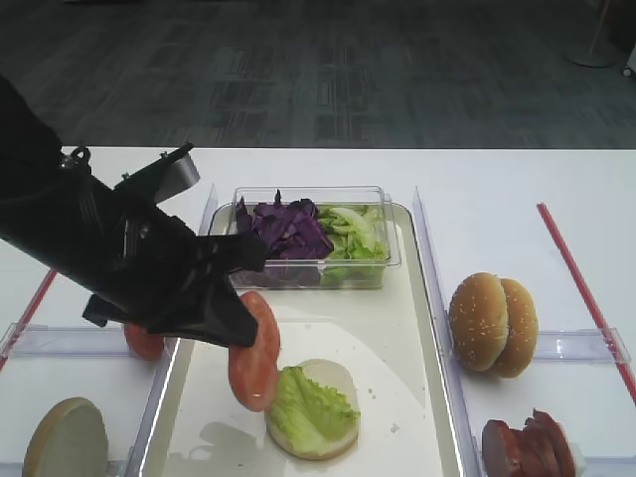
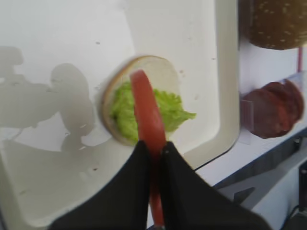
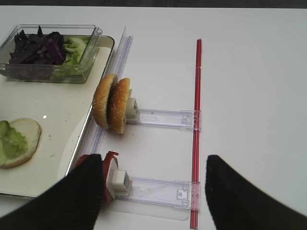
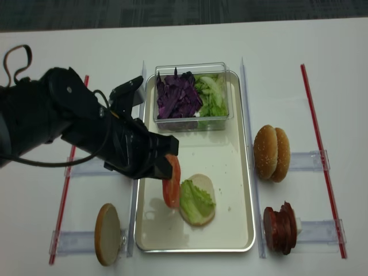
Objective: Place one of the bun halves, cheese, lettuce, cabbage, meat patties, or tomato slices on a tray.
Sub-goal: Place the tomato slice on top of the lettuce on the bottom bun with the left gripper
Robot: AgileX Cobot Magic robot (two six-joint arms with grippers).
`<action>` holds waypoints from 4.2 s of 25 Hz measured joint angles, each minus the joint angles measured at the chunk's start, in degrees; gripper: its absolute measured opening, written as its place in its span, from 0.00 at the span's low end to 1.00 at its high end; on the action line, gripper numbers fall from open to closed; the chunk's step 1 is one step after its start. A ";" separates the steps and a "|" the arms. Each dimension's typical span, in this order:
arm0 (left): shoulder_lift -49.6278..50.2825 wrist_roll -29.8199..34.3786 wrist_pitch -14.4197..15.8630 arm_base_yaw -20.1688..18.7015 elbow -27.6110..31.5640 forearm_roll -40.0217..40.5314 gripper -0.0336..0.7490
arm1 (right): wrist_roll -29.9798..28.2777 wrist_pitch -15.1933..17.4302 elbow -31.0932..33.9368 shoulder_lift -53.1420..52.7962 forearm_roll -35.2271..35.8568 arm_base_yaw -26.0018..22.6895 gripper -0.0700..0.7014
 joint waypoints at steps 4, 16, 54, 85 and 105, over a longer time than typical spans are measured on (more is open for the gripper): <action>0.00 11.54 -1.18 0.00 3.66 -13.21 0.07 | 0.00 0.00 0.00 0.00 0.00 0.00 0.72; 4.75 30.35 2.18 0.00 8.89 -34.14 0.07 | 0.00 0.00 0.00 0.00 0.00 0.00 0.72; 14.46 42.39 3.27 0.00 8.89 -44.85 0.07 | 0.00 0.00 0.00 0.00 0.00 0.00 0.72; 18.45 47.09 6.36 2.87 8.89 -46.31 0.60 | 0.00 0.00 0.00 0.00 0.00 0.00 0.72; 18.45 44.86 6.90 3.40 8.89 -43.19 0.70 | 0.00 0.00 0.00 0.00 0.00 0.00 0.72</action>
